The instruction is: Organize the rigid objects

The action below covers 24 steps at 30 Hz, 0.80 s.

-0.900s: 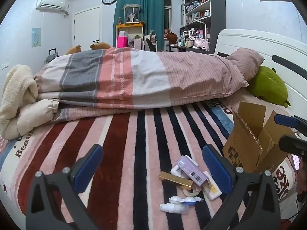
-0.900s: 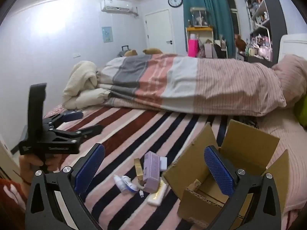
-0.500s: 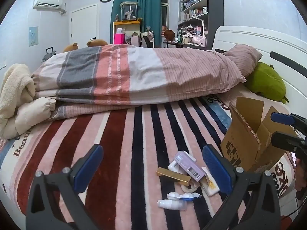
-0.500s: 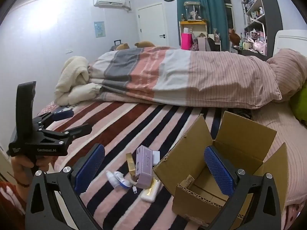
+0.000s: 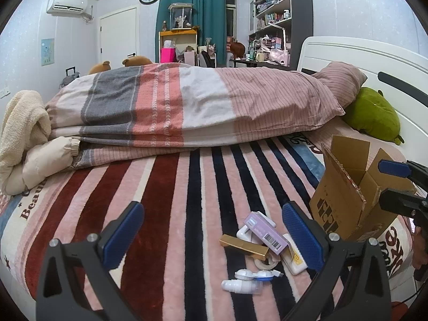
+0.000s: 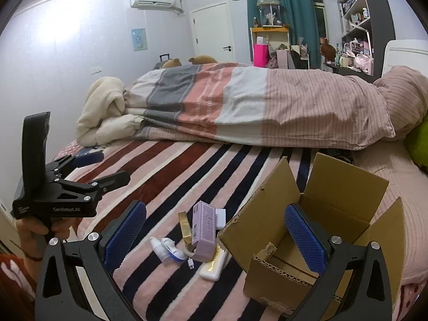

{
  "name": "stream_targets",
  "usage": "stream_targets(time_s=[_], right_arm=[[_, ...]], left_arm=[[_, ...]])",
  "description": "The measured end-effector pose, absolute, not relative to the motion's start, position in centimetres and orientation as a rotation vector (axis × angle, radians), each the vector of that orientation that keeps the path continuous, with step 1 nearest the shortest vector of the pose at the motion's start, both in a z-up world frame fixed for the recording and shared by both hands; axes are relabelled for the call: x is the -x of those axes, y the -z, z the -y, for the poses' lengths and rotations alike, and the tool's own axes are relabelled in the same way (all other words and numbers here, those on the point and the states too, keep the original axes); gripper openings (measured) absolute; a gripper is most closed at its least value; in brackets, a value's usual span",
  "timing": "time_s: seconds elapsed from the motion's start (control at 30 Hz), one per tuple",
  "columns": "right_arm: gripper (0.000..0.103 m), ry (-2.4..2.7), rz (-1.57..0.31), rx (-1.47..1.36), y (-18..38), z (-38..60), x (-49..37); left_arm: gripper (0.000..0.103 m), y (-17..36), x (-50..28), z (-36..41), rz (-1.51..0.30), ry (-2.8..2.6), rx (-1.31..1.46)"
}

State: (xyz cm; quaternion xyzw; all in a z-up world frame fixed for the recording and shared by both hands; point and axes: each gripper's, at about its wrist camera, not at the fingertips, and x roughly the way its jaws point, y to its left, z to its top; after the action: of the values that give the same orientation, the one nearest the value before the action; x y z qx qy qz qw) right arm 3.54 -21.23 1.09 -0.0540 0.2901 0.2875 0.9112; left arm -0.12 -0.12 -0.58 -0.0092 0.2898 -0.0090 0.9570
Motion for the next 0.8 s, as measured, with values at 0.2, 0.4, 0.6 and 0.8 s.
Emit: stream_targets(time_s=[0.2, 0.4, 0.6, 0.8], right_arm=[[0.103, -0.609, -0.613, 0.102, -1.01, 21.56, -3.96], [0.103, -0.619, -0.613, 0.109, -0.94, 21.32, -3.70], [0.103, -0.633, -0.610, 0.112, -1.01, 21.19, -3.52], [0.103, -0.639, -0.614, 0.105, -0.99, 21.08, -3.28]], left_arm=[[0.103, 0.64, -0.06, 0.00, -0.590, 0.014, 0.020], [0.103, 0.81, -0.19, -0.21, -0.592, 0.009, 0.018], [0.103, 0.83, -0.18, -0.17, -0.592, 0.009, 0.019], [0.103, 0.81, -0.20, -0.22, -0.592, 0.010, 0.019]])
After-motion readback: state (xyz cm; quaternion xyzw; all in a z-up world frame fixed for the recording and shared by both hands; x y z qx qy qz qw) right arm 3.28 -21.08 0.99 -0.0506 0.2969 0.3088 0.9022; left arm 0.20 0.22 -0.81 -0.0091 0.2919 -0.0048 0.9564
